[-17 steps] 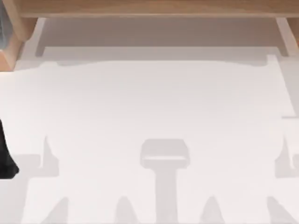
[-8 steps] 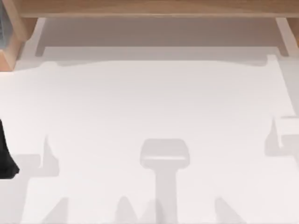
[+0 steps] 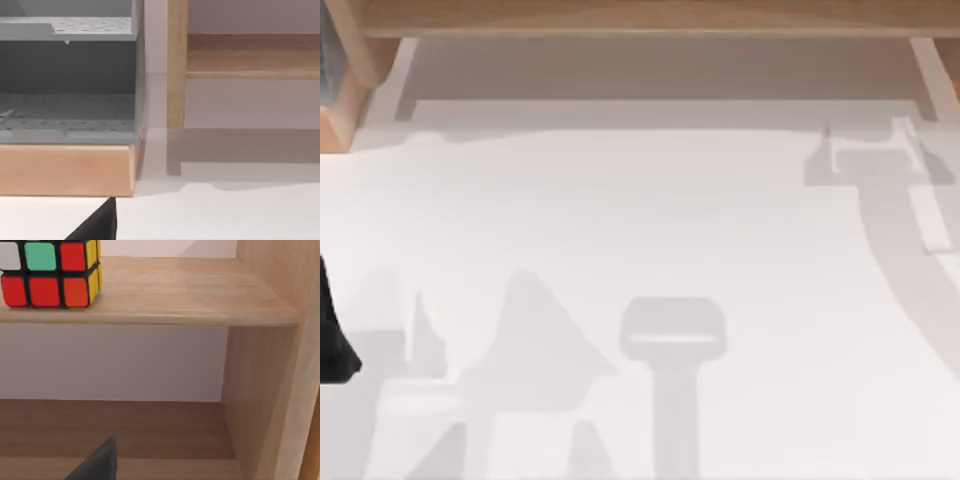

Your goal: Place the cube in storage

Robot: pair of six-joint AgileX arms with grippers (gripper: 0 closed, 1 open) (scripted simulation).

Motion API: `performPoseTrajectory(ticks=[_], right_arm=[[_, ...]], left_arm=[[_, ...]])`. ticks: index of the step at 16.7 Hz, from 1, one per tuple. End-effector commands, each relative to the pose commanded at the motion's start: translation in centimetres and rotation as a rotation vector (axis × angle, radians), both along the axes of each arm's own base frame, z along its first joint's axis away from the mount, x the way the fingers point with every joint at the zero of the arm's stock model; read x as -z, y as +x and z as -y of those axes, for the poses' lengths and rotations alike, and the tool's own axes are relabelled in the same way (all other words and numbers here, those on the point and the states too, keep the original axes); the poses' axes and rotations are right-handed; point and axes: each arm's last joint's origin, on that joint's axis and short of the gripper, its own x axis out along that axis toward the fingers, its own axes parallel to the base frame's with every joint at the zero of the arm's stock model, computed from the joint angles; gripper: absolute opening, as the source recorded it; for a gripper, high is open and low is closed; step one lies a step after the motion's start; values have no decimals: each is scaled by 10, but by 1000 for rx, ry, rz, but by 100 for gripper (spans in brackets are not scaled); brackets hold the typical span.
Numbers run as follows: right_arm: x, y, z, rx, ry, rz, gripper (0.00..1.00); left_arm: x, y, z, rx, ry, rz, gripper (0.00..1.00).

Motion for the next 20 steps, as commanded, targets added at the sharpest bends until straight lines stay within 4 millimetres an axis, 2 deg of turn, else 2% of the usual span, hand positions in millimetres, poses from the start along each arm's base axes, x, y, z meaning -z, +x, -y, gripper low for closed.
performPoseTrajectory(ticks=[4,6,8,11,17,20], right_arm=[[-16,80,-52,10,-11,-13,100],[-17,108,-77,10,-9,-6,100],[-18,126,-97,8,-1,10,100],[-20,136,-112,4,12,32,100],[-20,137,-110,6,12,31,100],[-21,152,-112,4,12,31,100]], left_arm=[[0,0,0,0,0,0,100],[0,0,0,0,0,0,100],[0,0,0,0,0,0,100],[0,0,0,0,0,0,100],[0,0,0,0,0,0,100],[0,0,0,0,0,0,100]])
